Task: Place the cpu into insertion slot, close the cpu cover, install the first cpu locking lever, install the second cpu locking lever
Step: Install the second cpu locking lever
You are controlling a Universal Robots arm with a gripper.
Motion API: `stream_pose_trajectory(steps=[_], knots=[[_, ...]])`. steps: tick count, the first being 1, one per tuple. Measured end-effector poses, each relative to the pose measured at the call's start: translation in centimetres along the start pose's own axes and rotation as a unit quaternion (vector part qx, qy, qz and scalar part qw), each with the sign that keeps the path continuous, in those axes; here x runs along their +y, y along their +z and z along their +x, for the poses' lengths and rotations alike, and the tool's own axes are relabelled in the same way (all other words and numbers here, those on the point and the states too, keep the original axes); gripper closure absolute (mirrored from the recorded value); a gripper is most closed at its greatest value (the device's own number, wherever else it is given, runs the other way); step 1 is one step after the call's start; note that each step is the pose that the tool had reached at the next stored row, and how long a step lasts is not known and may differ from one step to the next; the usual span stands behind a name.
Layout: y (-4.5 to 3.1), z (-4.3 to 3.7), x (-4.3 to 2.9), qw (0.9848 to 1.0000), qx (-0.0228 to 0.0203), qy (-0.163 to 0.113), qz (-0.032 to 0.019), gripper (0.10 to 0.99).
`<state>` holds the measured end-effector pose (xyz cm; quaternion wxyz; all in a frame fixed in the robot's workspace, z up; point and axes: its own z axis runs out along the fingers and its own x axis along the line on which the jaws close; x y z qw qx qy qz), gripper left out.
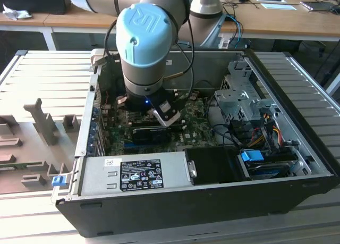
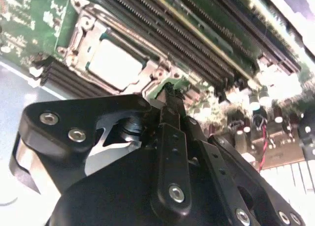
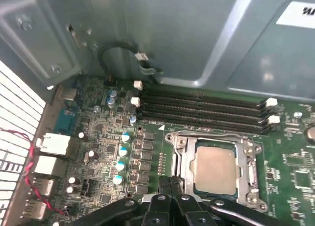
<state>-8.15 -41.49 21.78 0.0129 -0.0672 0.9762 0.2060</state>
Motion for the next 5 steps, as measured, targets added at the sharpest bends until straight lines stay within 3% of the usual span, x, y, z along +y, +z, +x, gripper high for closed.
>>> stream_pose_trajectory(steps=[2,5], knots=[[-0.78,-0.04,0.37,1.0,-0.0001,0.0,0.0,0.98],[-0.92,-0.06,0.44,1.0,-0.0002,0.0,-0.0002,0.98]])
